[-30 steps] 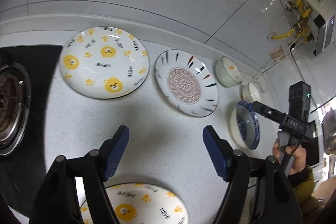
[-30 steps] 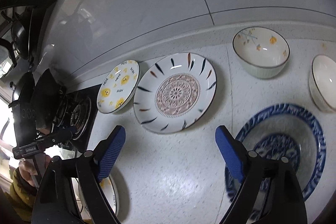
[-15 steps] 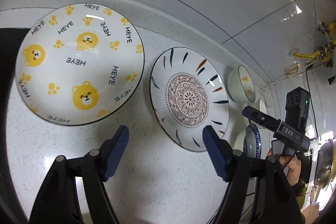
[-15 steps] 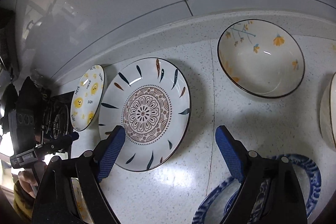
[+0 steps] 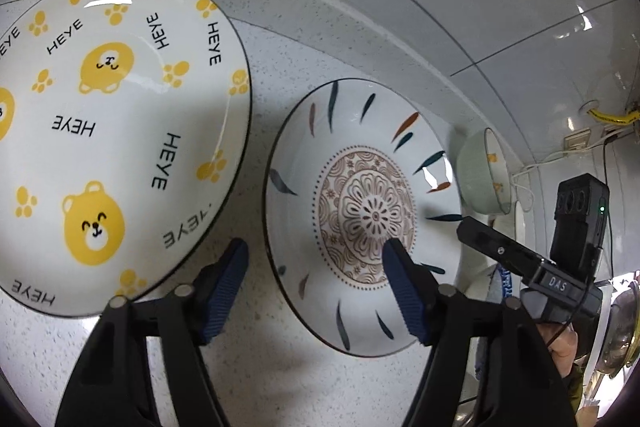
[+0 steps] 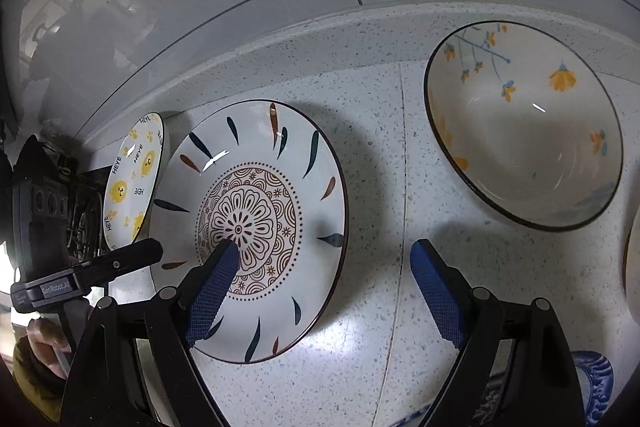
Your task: Organize plates and bowls
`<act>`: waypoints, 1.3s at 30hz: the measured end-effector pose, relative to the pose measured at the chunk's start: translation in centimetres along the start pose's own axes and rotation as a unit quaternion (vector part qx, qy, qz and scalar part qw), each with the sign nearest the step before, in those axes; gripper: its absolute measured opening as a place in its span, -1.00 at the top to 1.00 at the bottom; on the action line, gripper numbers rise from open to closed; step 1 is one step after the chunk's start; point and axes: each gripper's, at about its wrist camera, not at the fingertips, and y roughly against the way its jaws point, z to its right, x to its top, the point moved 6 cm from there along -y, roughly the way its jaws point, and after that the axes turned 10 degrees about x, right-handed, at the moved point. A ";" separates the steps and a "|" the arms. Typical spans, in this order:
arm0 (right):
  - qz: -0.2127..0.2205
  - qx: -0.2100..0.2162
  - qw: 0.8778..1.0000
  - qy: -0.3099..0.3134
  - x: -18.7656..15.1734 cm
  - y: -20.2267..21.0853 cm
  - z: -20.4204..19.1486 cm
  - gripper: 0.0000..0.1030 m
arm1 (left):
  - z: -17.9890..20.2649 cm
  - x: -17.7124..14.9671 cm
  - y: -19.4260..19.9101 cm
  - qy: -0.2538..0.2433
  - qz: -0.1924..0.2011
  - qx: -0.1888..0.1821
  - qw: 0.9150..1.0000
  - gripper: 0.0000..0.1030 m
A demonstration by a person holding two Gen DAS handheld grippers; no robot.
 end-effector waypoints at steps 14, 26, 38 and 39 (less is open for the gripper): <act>0.009 0.012 1.000 -0.015 0.2 -0.7 1.6 0.31 | 0.1 0.9 -2.0 0.034 -0.014 -0.036 0.999 0.05; 0.003 0.016 1.000 -0.014 0.3 -1.3 2.0 0.74 | -1.9 1.5 -2.5 0.061 -0.032 -0.031 0.997 0.86; 0.017 0.010 1.000 0.000 -0.6 0.3 0.0 0.79 | -1.6 0.0 -0.6 0.048 -0.029 -0.046 0.997 0.84; 0.020 0.010 1.000 0.002 -0.9 0.5 -0.3 0.79 | -1.5 -0.2 -0.2 0.046 -0.028 -0.046 0.997 0.84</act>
